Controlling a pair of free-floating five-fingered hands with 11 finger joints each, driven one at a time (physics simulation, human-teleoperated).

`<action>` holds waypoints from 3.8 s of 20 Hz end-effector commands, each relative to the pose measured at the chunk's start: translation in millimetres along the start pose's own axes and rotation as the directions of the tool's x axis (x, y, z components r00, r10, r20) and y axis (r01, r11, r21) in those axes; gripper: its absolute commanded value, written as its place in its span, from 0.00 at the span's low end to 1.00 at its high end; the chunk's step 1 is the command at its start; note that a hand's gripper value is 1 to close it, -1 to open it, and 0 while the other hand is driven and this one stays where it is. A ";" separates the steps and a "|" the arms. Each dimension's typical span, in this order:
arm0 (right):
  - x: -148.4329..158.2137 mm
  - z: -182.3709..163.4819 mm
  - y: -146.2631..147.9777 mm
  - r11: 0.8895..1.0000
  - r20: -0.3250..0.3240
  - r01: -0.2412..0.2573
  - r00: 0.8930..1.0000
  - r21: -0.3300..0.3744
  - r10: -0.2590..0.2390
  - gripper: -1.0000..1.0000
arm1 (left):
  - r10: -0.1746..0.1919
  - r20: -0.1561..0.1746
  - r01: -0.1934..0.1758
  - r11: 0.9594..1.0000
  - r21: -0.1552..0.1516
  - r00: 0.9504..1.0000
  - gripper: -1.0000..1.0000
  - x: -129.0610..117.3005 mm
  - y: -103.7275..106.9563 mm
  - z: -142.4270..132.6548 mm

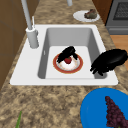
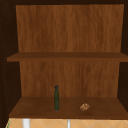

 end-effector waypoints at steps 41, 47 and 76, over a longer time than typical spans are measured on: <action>-163.2 156.6 -144.0 0.994 -0.046 0.004 0.999 -0.107 -0.009 1.00 | 0.000 0.000 0.000 1.000 0.000 1.000 0.50 0.0 0.0 0.0; -199.9 184.0 -161.7 0.994 -0.043 0.008 0.999 -0.105 -0.012 1.00 | 0.000 0.000 0.000 1.000 0.000 1.000 0.50 0.0 0.0 0.0; -401.7 228.0 -115.9 0.991 0.002 0.034 0.999 -0.130 -0.034 1.00 | 0.000 0.000 0.000 1.000 0.000 1.000 0.50 0.0 0.0 0.0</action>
